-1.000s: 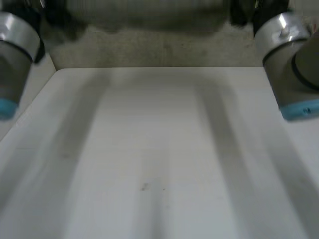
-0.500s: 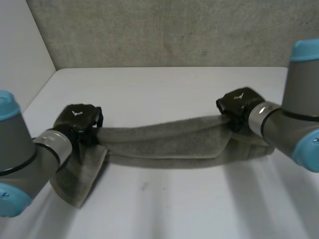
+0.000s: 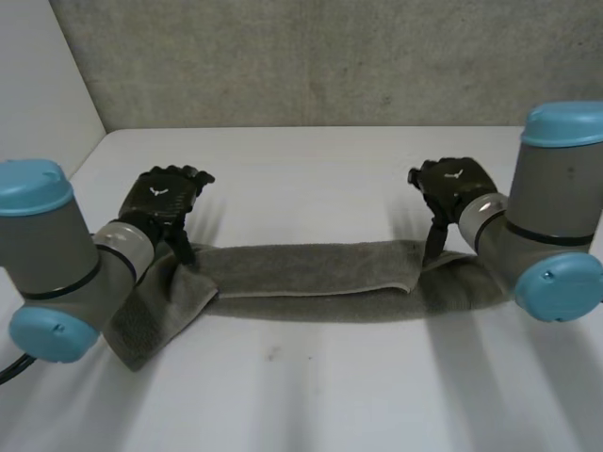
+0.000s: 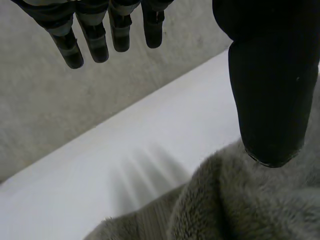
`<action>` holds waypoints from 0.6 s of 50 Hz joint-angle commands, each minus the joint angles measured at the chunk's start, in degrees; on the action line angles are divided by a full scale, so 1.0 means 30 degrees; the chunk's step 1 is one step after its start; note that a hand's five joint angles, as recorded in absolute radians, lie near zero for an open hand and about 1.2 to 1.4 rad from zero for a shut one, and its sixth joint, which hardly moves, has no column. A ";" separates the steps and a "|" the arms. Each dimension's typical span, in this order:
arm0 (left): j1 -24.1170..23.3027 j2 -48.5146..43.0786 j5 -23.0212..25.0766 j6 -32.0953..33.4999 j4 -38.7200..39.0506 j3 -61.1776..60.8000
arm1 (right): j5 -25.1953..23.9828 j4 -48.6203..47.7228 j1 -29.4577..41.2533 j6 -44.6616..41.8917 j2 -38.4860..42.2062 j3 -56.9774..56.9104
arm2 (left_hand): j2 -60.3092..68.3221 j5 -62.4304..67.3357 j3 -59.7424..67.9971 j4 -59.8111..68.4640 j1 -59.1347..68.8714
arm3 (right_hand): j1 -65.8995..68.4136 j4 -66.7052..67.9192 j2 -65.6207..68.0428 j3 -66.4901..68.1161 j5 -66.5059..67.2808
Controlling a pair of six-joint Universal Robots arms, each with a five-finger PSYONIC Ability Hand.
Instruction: Fold the towel.
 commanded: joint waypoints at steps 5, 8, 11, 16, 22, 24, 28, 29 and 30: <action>-0.0879 0.4633 -0.0099 -0.0182 0.0115 -0.4347 | -0.0362 -0.2683 0.0043 0.0371 -0.3542 0.4971 | 0.0054 -0.0521 0.0032 0.0050 -0.0084 | -0.1176 -0.1637 -0.1383 -0.1284 -0.1146; -0.1377 0.4813 -0.0157 -0.0153 0.0261 -0.5198 | -0.0772 -0.3271 0.0160 0.0341 -0.4070 0.6349 | 0.0055 -0.0521 0.0032 0.0050 -0.0084 | -0.1176 -0.1637 -0.1383 -0.1284 -0.1146; -0.1614 0.4725 -0.0245 -0.0123 0.0438 -0.5495 | -0.0950 -0.3508 0.0190 0.0341 -0.4307 0.6971 | 0.0111 -0.0465 0.0088 0.0107 -0.0028 | -0.1176 -0.1637 -0.1383 -0.1284 -0.1146; -0.2637 0.3413 -0.2318 0.0052 0.2424 -0.6052 | -0.1273 -0.4442 0.0219 0.0370 -0.4805 0.9017 | 0.0391 -0.0185 0.0369 0.0387 0.0253 | -0.1176 -0.1637 -0.1383 -0.1284 -0.1146; -0.3079 0.1942 -0.3790 0.0140 0.3602 -0.5818 | -0.1272 -0.5734 0.0248 0.0371 -0.4746 1.0193 | 0.0391 -0.0185 0.0369 0.0387 0.0253 | -0.1176 -0.1637 -0.1383 -0.1284 -0.1146; -0.3137 0.0951 -0.3878 0.0140 0.4243 -0.5614 | -0.1272 -0.6405 0.0248 0.0371 -0.4513 1.0573 | 0.0391 -0.0185 0.0369 0.0387 0.0253 | -0.1176 -0.1637 -0.1383 -0.1284 -0.1146; -0.3137 0.0184 -0.3937 0.0170 0.4598 -0.5408 | -0.1243 -0.6730 0.0248 0.0341 -0.3868 1.0574 | 0.0448 -0.0128 0.0425 0.0443 0.0309 | -0.1176 -0.1637 -0.1383 -0.1284 -0.1146; -0.3137 -0.0164 -0.3937 0.0170 0.4685 -0.5321 | -0.1243 -0.6759 0.0219 0.0341 -0.3490 1.0487 | 0.0448 -0.0128 0.0425 0.0443 0.0309 | -0.1176 -0.1637 -0.1383 -0.1284 -0.1146; -0.3137 -0.0168 -0.3937 0.0170 0.4686 -0.5320 | -0.1243 -0.6760 0.0219 0.0341 -0.3487 1.0486 | 0.0448 -0.0128 0.0425 0.0443 0.0309 | -0.1176 -0.1637 -0.1383 -0.1284 -0.1146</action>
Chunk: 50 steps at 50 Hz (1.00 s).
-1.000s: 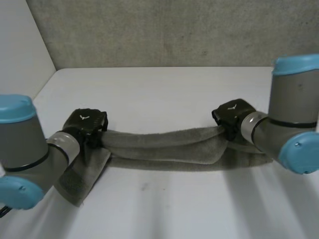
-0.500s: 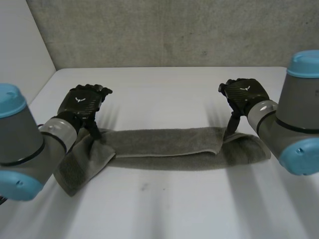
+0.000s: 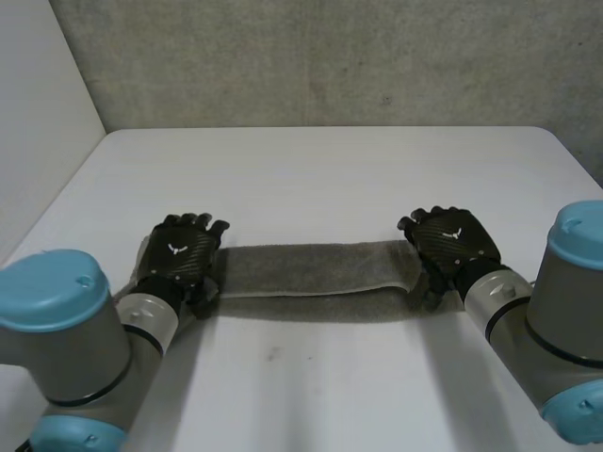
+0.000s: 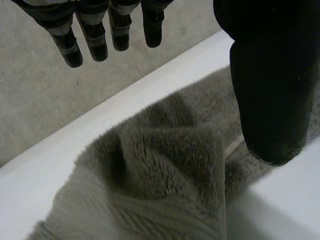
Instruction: Fold the towel.
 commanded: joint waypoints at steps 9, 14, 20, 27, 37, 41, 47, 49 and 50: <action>0.0015 -0.2263 -0.0142 0.1011 0.1712 0.0489 | 0.0101 -0.1052 0.0000 0.0156 0.2965 -0.0830 | 0.0854 0.0293 0.0871 0.0849 0.0773 | -0.1174 -0.1637 -0.1383 -0.1284 -0.1146; 0.0015 -0.2351 -0.0230 0.1482 0.2594 0.0489 | 0.0218 -0.2168 0.0000 0.0303 0.3642 -0.1066 | 0.1191 0.0630 0.1208 0.1186 0.1110 | -0.0305 -0.0768 -0.0514 -0.0415 -0.0277; 0.0015 -0.2381 -0.0932 0.2037 0.2946 0.0460 | 0.0365 -0.3691 0.0293 0.0626 0.4023 -0.1242 | 0.1303 0.0742 0.1320 0.1299 0.1222 | 0.2442 0.1980 0.2233 0.2332 0.2470; 0.0044 -0.2381 -0.1080 0.2302 0.2975 0.0196 | 0.0570 -0.4482 0.0438 0.1913 0.4256 -0.1620 | 0.1640 0.1079 0.1656 0.1635 0.1559 | 0.3339 0.2877 0.3130 0.3229 0.3368; 0.0103 -0.2059 -0.1109 0.2623 0.2887 -0.0213 | 0.0716 -0.4337 0.0878 0.2237 0.5192 -0.2646 | 0.1640 0.1079 0.1656 0.1635 0.1559 | 0.4067 0.3605 0.3858 0.3957 0.4095; 0.0220 -0.1941 -0.1109 0.2917 0.2858 -0.0361 | 0.0834 -0.4307 0.1201 0.2237 0.5458 -0.2882 | 0.1583 0.1023 0.1600 0.1579 0.1503 | 0.4180 0.3718 0.3971 0.4070 0.4209; 0.0512 -0.1590 -0.1109 0.3181 0.2858 -0.0887 | 0.1068 -0.4248 0.1580 0.2266 0.5429 -0.2736 | 0.1583 0.1023 0.1600 0.1579 0.1503 | 0.4180 0.3718 0.3971 0.4070 0.4209; 0.0689 -0.1502 -0.1080 0.3210 0.2829 -0.0976 | 0.1097 -0.4248 0.1640 0.2295 0.5400 -0.2706 | 0.1583 0.1023 0.1600 0.1579 0.1503 | 0.4180 0.3718 0.3971 0.4070 0.4209; 0.0863 -0.1473 -0.1080 0.3210 0.2858 -0.1092 | 0.1097 -0.4248 0.1669 0.2295 0.5400 -0.2706 | 0.1583 0.1023 0.1600 0.1579 0.1503 | 0.4180 0.3718 0.3971 0.4070 0.4209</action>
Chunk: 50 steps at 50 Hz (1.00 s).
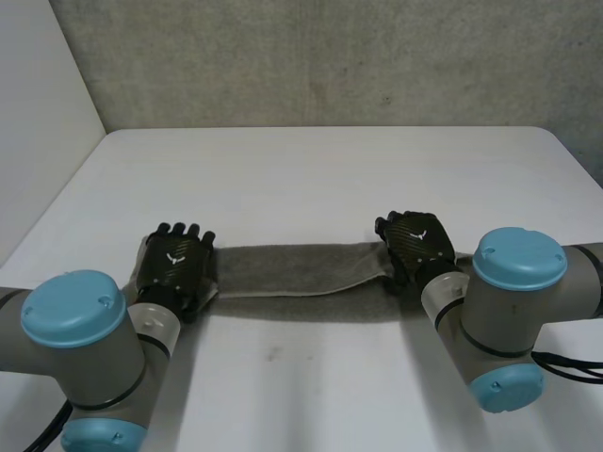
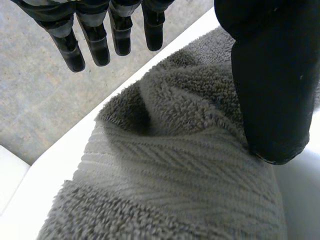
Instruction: Fold the towel.
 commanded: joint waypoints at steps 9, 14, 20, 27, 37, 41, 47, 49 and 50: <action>0.1292 0.0611 0.0113 0.0154 -0.0013 -0.0513 | 0.0326 -0.0052 0.0654 0.0694 0.0218 -0.0287 | 0.0698 0.0699 0.0713 0.0715 0.0748 | 0.1655 0.1437 0.1735 0.1446 0.1102; 0.1527 0.0612 0.0143 0.0154 0.0045 -0.0425 | 0.0998 -0.0081 0.0654 0.0519 0.0803 -0.0872 | 0.0698 0.0699 0.0713 0.0715 0.0748 | 0.5848 0.5630 0.5928 0.5639 0.5295; 0.1820 0.0757 0.0201 0.0125 -0.0071 -0.0512 | 0.2288 -0.0403 0.0450 0.0081 0.0661 -0.1167 | 0.0698 0.0699 0.0713 0.0715 0.0748 | 1.8631 1.8412 1.8710 1.8422 1.8078; 0.1850 0.1927 0.0260 0.0066 -0.0101 -0.1039 | 0.2292 -0.0522 0.0390 -0.0302 -0.1301 -0.0758 | 0.0698 0.0699 0.0713 0.0715 0.0748 | 1.8631 1.8413 1.8710 1.8422 1.8078; 0.0913 0.3043 0.0290 -0.0139 -0.0452 -0.1157 | 0.2261 -0.0082 0.0654 -0.0566 -0.1099 -0.0728 | 0.0362 0.0362 0.0377 0.0378 0.0412 | 1.8631 1.8413 1.8710 1.8422 1.8078; -0.0373 0.3219 0.0757 -0.0634 -0.1211 -0.1070 | 0.2290 0.0298 0.0683 -0.1121 -0.1128 -0.0844 | -0.0140 -0.0139 -0.0125 -0.0123 -0.0090 | 1.8631 1.8413 1.8710 1.8422 1.8078; -0.1604 0.3132 0.1168 -0.2302 -0.1449 -0.0690 | 0.2115 0.1292 0.0654 -0.1094 -0.1858 -0.1020 | -0.0255 -0.0254 -0.0240 -0.0238 -0.0205 | 1.8631 1.8413 1.8710 1.8422 1.8078; -0.1839 0.2986 0.1197 -0.2713 -0.1478 -0.0544 | 0.2086 0.1527 0.0654 -0.1093 -0.2122 -0.1050 | -0.0255 -0.0254 -0.0240 -0.0238 -0.0205 | 1.8631 1.8413 1.8710 1.8422 1.8078; -0.2015 0.2927 0.1285 -0.3123 -0.1478 -0.0455 | 0.2027 0.1704 0.0625 -0.1064 -0.2298 -0.1079 | -0.0311 -0.0310 -0.0295 -0.0294 -0.0260 | 1.8631 1.8413 1.8710 1.8422 1.8078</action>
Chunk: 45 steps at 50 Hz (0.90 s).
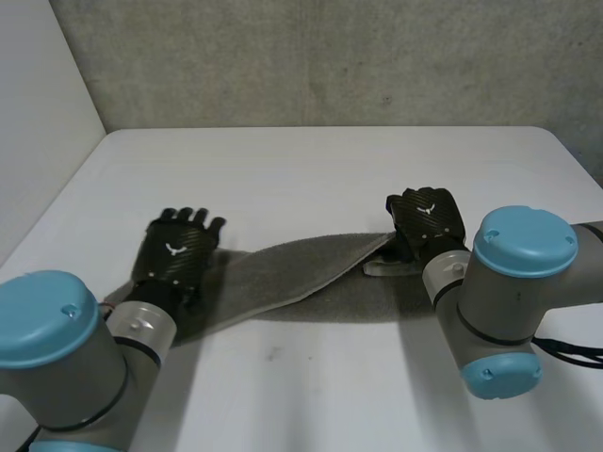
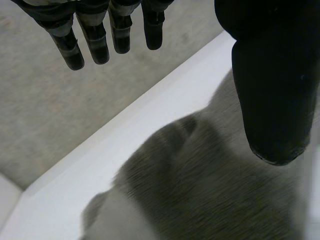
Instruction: Fold the towel.
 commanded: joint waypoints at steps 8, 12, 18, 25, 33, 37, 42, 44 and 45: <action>-0.2348 -0.0624 0.1059 -0.3638 -0.0093 0.1031 | -0.0234 0.1585 -0.0031 0.0161 -0.1308 -0.0339 | 0.0308 0.0116 0.0275 0.0280 0.0207 | 0.1136 0.1043 0.1190 0.0999 0.1055; -0.2731 -0.0858 0.1030 -0.4374 -0.0092 0.1355 | -0.0234 0.1791 -0.0001 0.0484 -0.1396 -0.0398 | 0.0420 0.0228 0.0388 0.0392 0.0319 | 0.1136 0.1043 0.1190 0.0999 0.1055; -0.3463 -0.1737 0.0913 -0.5224 -0.0063 0.2087 | -0.0234 0.2407 -0.0031 0.2095 -0.1982 -0.0486 | 0.0532 0.0340 0.0500 0.0504 0.0431 | 0.1136 0.1043 0.1190 0.0999 0.1055; -0.4107 -0.3402 0.0097 -0.6510 0.0084 0.3489 | -0.0467 0.3635 -0.0031 0.3791 -0.2421 -0.0750 | 0.0812 0.0620 0.0780 0.0784 0.0711 | 0.1136 0.1043 0.1190 0.0999 0.1055; -0.4342 -0.5542 -0.2598 -0.7361 0.0083 0.5716 | -0.1493 0.4164 0.0028 0.4819 -0.3065 -0.0575 | 0.0868 0.0676 0.0836 0.0840 0.0767 | 0.1136 0.1043 0.1190 0.0999 0.1055; -0.4342 -0.6013 -0.3128 -0.7625 0.0083 0.6361 | -0.1523 0.4164 0.0028 0.4849 -0.3183 -0.0486 | 0.1760 0.1569 0.1728 0.1733 0.1660 | 0.1136 0.1043 0.1190 0.0999 0.1055; -0.4342 -0.6513 -0.3218 -0.8241 0.0113 0.6657 | -0.1552 0.4194 -0.0001 0.4908 -0.3212 -0.0457 | 0.2494 0.2303 0.2462 0.2467 0.2394 | 0.1136 0.1043 0.1190 0.0999 0.1055; -0.4342 -0.6775 -0.3247 -0.8388 0.0083 0.6657 | -0.1552 0.4164 -0.0060 0.5257 -0.3212 -0.0428 | 0.3108 0.2917 0.3076 0.3081 0.3008 | 0.1136 0.1043 0.1190 0.0999 0.1055; -0.4342 -0.6776 -0.3247 -0.8388 0.0083 0.6657 | -0.1552 0.4164 -0.0060 0.5259 -0.3212 -0.0428 | 0.3111 0.2920 0.3079 0.3084 0.3010 | 0.1136 0.1043 0.1190 0.0999 0.1055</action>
